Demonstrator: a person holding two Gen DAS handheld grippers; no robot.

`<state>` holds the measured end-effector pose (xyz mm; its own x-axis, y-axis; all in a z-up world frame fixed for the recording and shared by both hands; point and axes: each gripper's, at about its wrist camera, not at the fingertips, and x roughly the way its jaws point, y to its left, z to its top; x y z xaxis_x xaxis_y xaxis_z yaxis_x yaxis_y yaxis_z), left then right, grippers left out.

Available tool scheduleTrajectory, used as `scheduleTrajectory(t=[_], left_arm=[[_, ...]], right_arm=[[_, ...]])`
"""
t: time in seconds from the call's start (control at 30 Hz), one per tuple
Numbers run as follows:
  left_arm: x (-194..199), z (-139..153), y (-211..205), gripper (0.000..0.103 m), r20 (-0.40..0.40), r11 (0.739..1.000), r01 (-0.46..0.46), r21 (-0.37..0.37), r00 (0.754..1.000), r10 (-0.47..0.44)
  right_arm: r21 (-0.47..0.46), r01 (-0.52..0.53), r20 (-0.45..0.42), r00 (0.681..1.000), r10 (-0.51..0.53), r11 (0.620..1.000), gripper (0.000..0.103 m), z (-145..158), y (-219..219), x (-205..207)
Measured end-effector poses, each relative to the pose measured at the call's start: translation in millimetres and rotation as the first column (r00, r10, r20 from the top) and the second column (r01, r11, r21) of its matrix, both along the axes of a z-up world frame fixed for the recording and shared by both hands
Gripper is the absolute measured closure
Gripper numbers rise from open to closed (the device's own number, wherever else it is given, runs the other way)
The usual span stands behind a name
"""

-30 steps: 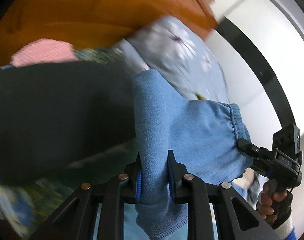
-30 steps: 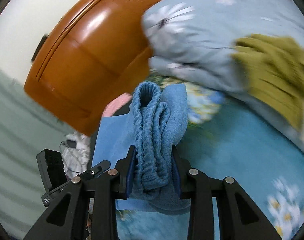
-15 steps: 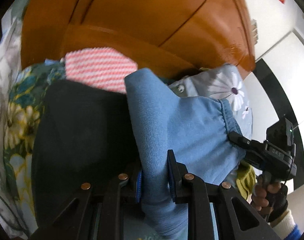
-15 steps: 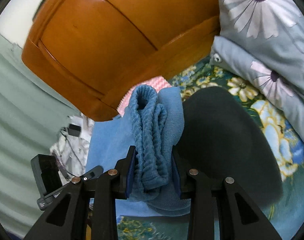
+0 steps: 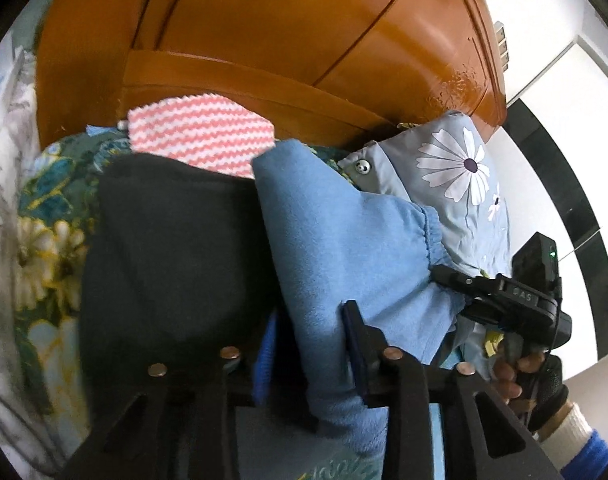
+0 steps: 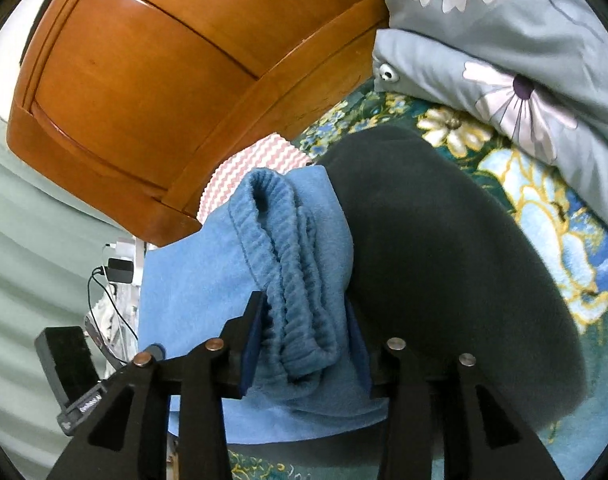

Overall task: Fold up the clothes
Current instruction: 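Carry the folded sweatpants with both grippers onto the dark grey cloth pile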

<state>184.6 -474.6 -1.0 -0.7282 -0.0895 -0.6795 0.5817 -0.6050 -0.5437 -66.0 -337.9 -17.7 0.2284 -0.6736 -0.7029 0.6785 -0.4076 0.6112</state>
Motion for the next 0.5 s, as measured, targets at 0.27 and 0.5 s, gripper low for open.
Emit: scheduleTrajectory(t=[0.27,0.5], left_arm=[[13.9,39.8,-12.8,0.053,0.023,0.992,-0.038,-0.123,0.999,0.041],[-46.9,62.1,-0.9,0.049,0.064,0.961,0.102,-0.256,0.994,-0.088]], right_arm=[[0.073,0.059,-0.171,0.984,-0.046,0.996,0.054,36.0,19.1,-0.2],[0.037,0.015,-0.33,0.944,-0.002,0.999,0.054,67.8,13.0,33.6]])
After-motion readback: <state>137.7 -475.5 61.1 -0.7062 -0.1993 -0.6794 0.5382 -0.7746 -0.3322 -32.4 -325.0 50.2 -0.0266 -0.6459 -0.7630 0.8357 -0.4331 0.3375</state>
